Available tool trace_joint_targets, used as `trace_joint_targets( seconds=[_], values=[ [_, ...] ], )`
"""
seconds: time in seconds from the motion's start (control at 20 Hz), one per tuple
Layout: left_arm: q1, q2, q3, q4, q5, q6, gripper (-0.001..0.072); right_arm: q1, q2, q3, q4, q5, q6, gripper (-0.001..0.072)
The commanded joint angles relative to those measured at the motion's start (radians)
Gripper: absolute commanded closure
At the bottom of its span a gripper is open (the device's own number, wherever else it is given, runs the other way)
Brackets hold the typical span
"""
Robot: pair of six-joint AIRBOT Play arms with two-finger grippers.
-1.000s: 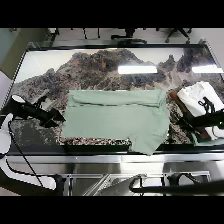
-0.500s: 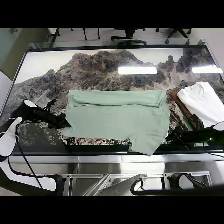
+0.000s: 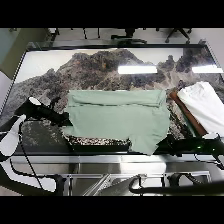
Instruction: Fold the shirts.
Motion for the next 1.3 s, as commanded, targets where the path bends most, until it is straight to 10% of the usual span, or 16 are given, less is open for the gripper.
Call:
trace_joint_targets(
  seconds=[0.0,0.1,0.25,0.6,0.9,1.25],
  values=[
    [0.0,0.001,0.002,-0.007,-0.019,-0.001,0.0691,0.054,-0.078,-0.018,0.091,-0.051,-0.055,0.0325],
    [0.0,0.002,0.002,-0.007,-0.023,-0.002,0.0691,0.147,-0.114,-0.017,0.172,-0.094,-0.098,0.0369],
    [0.013,0.002,0.002,-0.004,-0.077,-0.002,0.0691,0.208,-0.118,0.043,0.213,-0.079,-0.152,0.0686],
    [0.184,0.082,-0.126,0.05,-0.147,-0.003,0.0691,0.169,0.159,0.169,-0.37,0.126,0.156,0.0687],
    [0.238,0.161,-0.076,0.089,-0.159,-0.071,0.0692,0.171,0.133,0.351,-0.144,-0.023,-0.034,0.0687],
    [0.024,0.056,0.294,0.067,-0.071,-0.091,0.0691,0.312,-0.362,0.765,-0.033,-0.181,-0.179,0.0687]
  ],
)
